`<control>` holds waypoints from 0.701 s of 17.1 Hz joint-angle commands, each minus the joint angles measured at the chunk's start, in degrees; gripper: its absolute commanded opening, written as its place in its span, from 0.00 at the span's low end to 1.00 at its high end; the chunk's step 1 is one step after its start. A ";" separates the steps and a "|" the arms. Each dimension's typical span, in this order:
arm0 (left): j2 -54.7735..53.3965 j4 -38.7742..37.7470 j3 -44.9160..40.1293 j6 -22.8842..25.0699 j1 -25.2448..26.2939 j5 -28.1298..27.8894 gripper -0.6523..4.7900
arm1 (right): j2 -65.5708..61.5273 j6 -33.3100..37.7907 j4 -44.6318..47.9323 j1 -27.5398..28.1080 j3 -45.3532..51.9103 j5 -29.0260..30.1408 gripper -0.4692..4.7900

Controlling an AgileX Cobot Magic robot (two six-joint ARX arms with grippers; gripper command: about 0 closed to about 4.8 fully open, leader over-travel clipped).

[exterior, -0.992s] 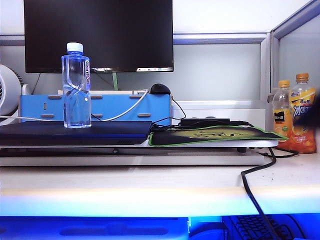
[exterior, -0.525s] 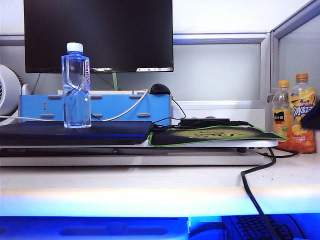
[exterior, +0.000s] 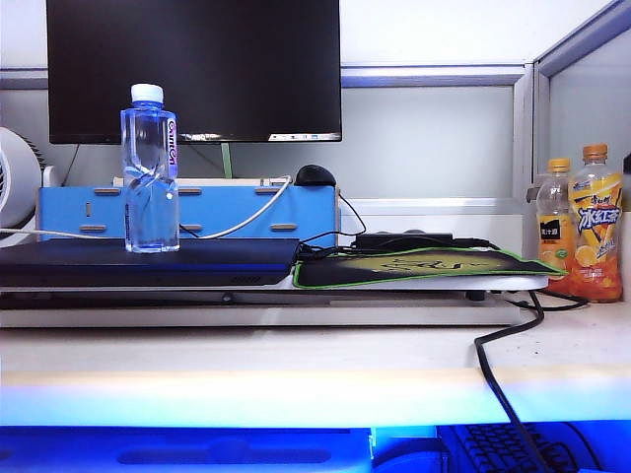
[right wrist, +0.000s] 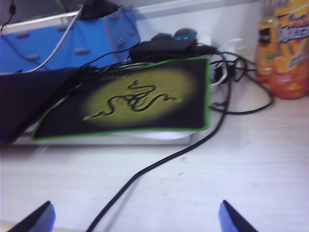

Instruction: Pick up the mineral water bottle and place it on the laptop.

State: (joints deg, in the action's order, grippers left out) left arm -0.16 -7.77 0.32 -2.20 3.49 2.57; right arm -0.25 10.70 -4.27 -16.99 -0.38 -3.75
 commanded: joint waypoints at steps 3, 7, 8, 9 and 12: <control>0.11 0.52 0.09 0.04 0.00 0.20 0.12 | -0.02 0.04 5.03 11.74 -0.09 8.50 0.95; 0.11 0.52 0.09 0.04 0.00 0.20 0.12 | -0.02 -0.55 6.25 20.22 -0.09 8.74 0.95; 0.11 0.52 0.09 0.04 0.00 0.20 0.12 | -0.02 -1.18 5.92 21.14 -0.09 8.85 0.95; 0.11 0.52 0.09 0.04 0.00 0.20 0.12 | -0.02 -3.45 5.31 21.84 -0.09 8.81 0.95; 0.11 0.52 0.09 0.04 0.00 0.20 0.12 | -0.02 -10.03 1.51 22.05 -0.09 10.19 0.95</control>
State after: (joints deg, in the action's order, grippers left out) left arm -0.16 -7.75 0.32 -2.20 3.49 2.57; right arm -0.25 2.63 -1.63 5.06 -0.38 5.30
